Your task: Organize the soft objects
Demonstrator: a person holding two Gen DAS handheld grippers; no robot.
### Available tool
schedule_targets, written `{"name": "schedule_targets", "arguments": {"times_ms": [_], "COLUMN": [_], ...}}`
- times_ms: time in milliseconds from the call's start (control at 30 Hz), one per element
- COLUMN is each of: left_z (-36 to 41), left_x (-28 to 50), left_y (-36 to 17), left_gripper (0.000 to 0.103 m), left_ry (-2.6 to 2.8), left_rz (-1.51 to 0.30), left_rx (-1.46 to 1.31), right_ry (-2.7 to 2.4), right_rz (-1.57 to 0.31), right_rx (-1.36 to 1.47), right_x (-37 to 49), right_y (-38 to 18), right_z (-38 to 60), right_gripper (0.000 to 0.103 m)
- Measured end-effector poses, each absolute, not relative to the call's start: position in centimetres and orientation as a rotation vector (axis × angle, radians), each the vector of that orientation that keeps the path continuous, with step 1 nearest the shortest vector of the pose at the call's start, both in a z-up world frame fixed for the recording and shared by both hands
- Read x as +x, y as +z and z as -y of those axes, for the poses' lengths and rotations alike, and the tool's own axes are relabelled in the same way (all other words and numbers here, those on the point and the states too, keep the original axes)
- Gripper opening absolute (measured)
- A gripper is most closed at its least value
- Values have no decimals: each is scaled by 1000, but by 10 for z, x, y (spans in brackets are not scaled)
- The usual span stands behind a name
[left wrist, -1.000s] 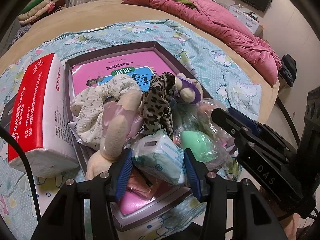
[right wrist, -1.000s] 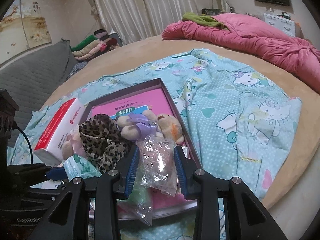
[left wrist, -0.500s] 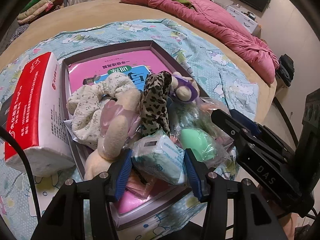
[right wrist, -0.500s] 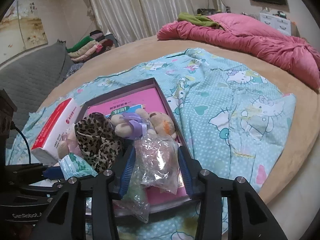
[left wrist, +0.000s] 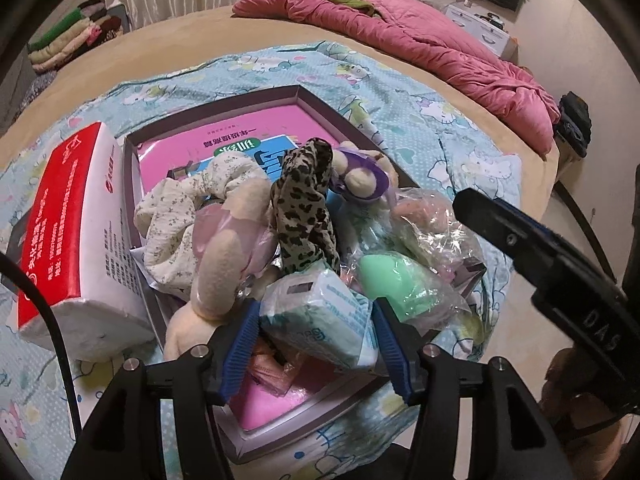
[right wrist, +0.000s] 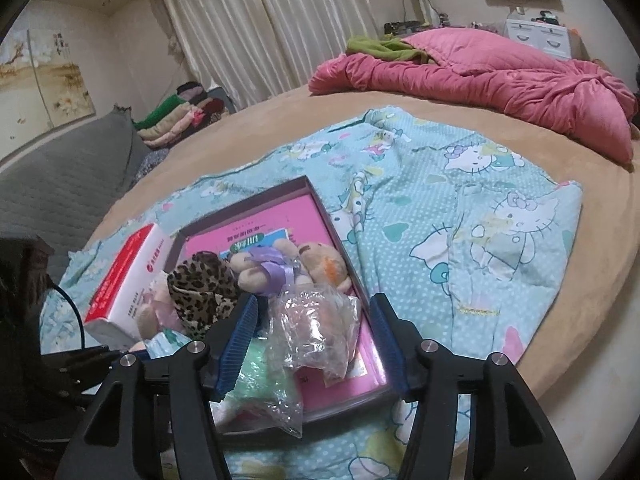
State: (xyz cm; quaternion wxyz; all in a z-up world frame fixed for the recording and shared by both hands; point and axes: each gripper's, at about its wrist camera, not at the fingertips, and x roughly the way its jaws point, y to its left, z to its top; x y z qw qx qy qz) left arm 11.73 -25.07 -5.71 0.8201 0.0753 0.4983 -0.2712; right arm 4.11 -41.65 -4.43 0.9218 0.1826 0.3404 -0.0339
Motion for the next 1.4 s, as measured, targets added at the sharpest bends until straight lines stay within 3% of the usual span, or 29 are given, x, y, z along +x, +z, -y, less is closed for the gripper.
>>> {"name": "schedule_targets", "arguments": {"times_ms": [233, 633, 933, 1400], "left_z": [248, 243, 229, 205], "left_x": [108, 88, 92, 90], "left_y": [-56, -50, -26, 1], "left_gripper": [71, 76, 77, 86], "left_ry": [-571, -578, -592, -554], "left_rz": [-1011, -917, -863, -890], "left_rx": [214, 302, 215, 165], "right_ry": [-71, -78, -72, -112], "right_rz": [-689, -668, -650, -657], "right_rx": [394, 417, 432, 487], "right_x": [37, 31, 30, 19], "right_y": [-40, -33, -29, -3], "right_z": [419, 423, 424, 414], "right_gripper": [60, 61, 73, 79]}}
